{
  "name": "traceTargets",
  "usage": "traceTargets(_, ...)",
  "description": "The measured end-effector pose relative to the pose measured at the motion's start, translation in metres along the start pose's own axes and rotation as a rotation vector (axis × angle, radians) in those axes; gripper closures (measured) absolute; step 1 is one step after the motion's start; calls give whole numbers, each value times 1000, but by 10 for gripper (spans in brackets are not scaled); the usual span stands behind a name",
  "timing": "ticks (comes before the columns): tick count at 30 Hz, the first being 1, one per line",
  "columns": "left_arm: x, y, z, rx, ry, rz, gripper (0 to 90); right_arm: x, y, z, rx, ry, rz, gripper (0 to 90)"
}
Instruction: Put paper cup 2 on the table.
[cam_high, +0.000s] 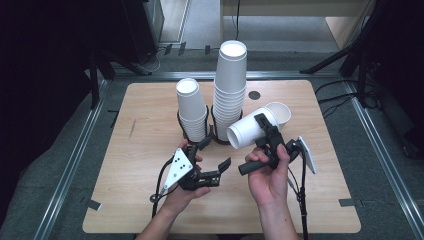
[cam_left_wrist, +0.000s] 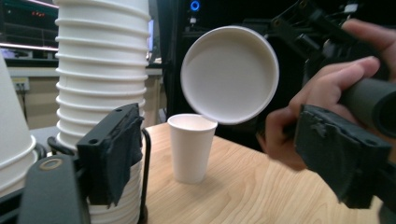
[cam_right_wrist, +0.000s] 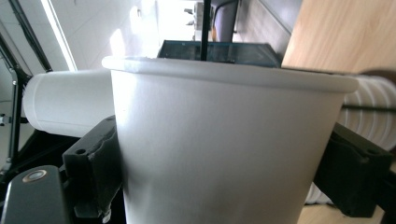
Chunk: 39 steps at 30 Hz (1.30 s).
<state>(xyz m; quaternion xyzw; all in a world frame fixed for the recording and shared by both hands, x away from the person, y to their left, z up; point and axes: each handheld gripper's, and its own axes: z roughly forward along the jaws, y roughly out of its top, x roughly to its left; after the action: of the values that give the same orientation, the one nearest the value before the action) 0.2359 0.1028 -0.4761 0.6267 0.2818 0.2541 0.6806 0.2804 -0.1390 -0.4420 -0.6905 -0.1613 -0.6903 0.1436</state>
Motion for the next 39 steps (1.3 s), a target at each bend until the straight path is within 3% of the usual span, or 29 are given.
traceTargets(5, 2, -1, 1, 23, 14, -11, 133, 6, 5, -4, -40, 15, -70, 131)
traceTargets(11, 3, 0, 2, 75, 24, -15, 131, 10, 11, -8, -145, -31, -245, 131)
traceTargets(18, 5, 0, 2, 108, 47, -19, 110, 18, 14, -16, -215, -48, -432, 131)
traceTargets(20, 5, 0, 2, 115, 49, -19, 109, 22, 14, -18, -220, -42, -466, 130)
traceTargets(28, 6, -1, 2, 139, 48, -21, 109, 35, 9, -24, -269, -58, -715, 131)
traceTargets(33, 8, 0, 3, 159, 46, -34, 109, 40, 0, -27, -303, -62, -925, 130)
traceTargets(39, 15, 5, -1, 162, 65, -43, 105, 40, -8, -29, -269, -50, -1109, 130)
